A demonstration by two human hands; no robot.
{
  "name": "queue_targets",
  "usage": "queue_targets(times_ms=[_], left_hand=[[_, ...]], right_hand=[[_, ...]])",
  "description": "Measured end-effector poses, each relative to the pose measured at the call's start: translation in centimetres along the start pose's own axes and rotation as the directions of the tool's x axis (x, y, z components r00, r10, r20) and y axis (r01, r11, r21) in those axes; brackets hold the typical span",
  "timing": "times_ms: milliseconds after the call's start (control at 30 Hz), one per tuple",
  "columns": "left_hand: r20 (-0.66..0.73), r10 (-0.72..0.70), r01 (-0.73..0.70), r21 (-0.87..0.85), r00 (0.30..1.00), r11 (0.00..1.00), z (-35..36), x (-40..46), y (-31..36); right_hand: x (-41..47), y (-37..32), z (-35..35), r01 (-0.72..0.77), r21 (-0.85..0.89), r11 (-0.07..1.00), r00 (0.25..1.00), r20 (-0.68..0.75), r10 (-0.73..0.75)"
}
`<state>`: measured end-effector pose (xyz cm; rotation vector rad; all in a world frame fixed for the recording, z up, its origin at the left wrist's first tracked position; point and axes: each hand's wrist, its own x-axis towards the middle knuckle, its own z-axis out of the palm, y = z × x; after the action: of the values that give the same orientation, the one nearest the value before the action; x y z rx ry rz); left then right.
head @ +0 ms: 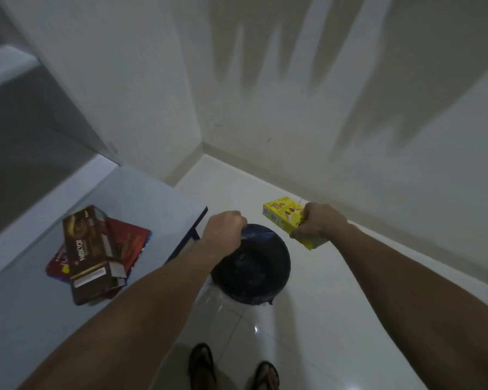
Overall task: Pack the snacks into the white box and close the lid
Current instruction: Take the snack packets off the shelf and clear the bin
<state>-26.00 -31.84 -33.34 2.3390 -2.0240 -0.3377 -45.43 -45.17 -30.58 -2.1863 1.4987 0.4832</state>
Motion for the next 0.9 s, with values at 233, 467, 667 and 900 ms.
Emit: queue_targets(times_ms=[233,467,667,900], left_hand=[[0.114,-0.289,0.306,-0.183,0.950,0.934,9.0,2.6,-0.8],[0.138,-0.491,0.503,-0.389,0.860,0.772,19.7,5.7,-2.9],[0.144,-0.510,0.512,-0.476,0.848,0.716,27.3,6.9,-5.1],[0.255,-0.499,0.555,-0.492,0.828,0.671,26.1,5.2,-5.7]], right_hand=[[4.9,1.5,9.0,-0.142,0.065,0.988,0.990,0.018,0.142],[11.3,1.2,20.4,-0.219,0.144,0.965,0.975,0.075,0.210],[15.6,0.6,27.7,-0.264,0.219,0.939,0.963,0.124,0.242],[15.2,0.0,27.6,-0.269,0.260,0.927,0.961,0.141,0.239]])
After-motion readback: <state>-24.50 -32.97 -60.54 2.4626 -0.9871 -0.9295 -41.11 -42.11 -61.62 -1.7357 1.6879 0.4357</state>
